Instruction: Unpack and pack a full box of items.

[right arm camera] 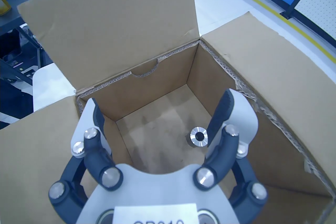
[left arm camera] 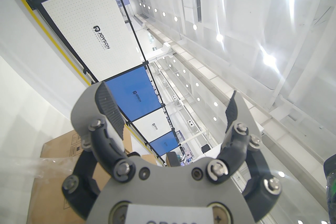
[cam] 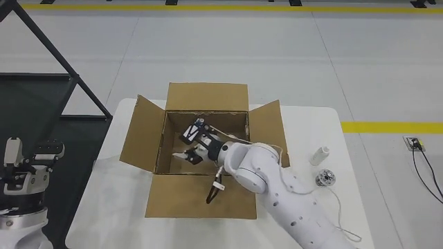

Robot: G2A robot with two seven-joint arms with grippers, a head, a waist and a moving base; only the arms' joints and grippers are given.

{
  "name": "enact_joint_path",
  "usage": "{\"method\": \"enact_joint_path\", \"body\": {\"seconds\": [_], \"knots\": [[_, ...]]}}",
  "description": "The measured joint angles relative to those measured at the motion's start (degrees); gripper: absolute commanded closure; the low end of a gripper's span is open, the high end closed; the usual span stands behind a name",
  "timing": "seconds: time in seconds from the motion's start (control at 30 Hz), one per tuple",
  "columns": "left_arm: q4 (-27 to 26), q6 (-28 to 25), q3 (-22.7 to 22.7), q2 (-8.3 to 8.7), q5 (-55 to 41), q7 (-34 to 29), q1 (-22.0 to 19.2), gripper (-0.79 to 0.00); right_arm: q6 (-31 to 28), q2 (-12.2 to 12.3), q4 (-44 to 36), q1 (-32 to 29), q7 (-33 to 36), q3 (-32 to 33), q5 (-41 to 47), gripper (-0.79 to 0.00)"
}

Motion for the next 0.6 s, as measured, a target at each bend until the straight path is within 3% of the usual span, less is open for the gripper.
{"method": "enact_joint_path", "body": {"seconds": [0.23,0.3,0.6], "knots": [[0.00,0.00,0.00,0.00,0.00,0.00,0.00,-0.785,-1.54,2.44,-12.09,-7.36,6.45,7.20,-2.28,-0.785],[0.00,0.00,0.00,0.00,0.00,0.00,0.00,-0.785,-2.08,2.57,-12.46,-7.63,9.14,7.56,-2.12,-0.785],[0.00,0.00,0.00,0.00,0.00,0.00,0.00,-0.785,-1.97,2.53,-12.33,-7.53,7.47,7.46,-2.12,-0.785]]}}
